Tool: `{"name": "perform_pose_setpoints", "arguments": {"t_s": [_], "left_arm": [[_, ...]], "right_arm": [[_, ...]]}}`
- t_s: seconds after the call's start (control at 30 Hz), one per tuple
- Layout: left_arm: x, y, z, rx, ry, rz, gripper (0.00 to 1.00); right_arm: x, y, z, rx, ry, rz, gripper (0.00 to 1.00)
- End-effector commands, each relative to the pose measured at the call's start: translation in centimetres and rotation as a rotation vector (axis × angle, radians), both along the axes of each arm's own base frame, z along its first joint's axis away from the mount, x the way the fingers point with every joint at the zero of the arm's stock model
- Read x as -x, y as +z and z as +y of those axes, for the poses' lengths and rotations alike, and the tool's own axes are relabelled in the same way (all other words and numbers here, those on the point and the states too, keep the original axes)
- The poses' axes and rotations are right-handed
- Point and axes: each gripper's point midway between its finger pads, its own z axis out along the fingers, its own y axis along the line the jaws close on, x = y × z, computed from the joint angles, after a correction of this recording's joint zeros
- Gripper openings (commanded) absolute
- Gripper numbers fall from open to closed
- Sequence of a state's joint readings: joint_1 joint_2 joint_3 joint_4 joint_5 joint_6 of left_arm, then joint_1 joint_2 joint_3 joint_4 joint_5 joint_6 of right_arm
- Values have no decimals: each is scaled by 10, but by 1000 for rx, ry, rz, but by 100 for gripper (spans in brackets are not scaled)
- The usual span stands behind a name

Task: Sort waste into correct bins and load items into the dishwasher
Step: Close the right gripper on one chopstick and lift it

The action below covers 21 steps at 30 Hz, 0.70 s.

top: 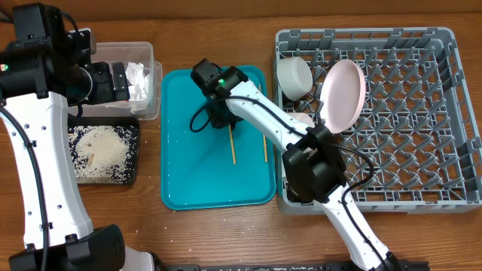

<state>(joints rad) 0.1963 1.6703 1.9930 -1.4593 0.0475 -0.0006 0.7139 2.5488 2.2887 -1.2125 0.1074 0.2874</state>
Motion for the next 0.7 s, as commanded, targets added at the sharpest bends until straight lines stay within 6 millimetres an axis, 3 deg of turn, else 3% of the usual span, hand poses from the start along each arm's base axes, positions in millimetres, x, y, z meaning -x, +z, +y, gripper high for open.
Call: {"name": "perform_pose_setpoints", "arguments": {"t_s": [0.0,0.13,0.3,0.4,0.53,0.67], "left_arm": [[-1,6,-2,-5,0,-19,100],[-1,6,-2,-5,0,-19,100],[-1,6,-2,-5,0,-19,100],[-1,6,-2,-5,0,-19,100],[-1,6,-2,-5,0,-19,100],[-1,6,-2,-5,0,-19,100]], "right_arm": [[3,-15,1,2,-11,30,38],[9,-27,0,5,-22,70,33],[10,-27,0,5,-22,74,4],[12,-25,0,4,-25,86,4],[10,0,-3,0,-31,82,4],[9,54,-3,-33,-23,41,4]]}}
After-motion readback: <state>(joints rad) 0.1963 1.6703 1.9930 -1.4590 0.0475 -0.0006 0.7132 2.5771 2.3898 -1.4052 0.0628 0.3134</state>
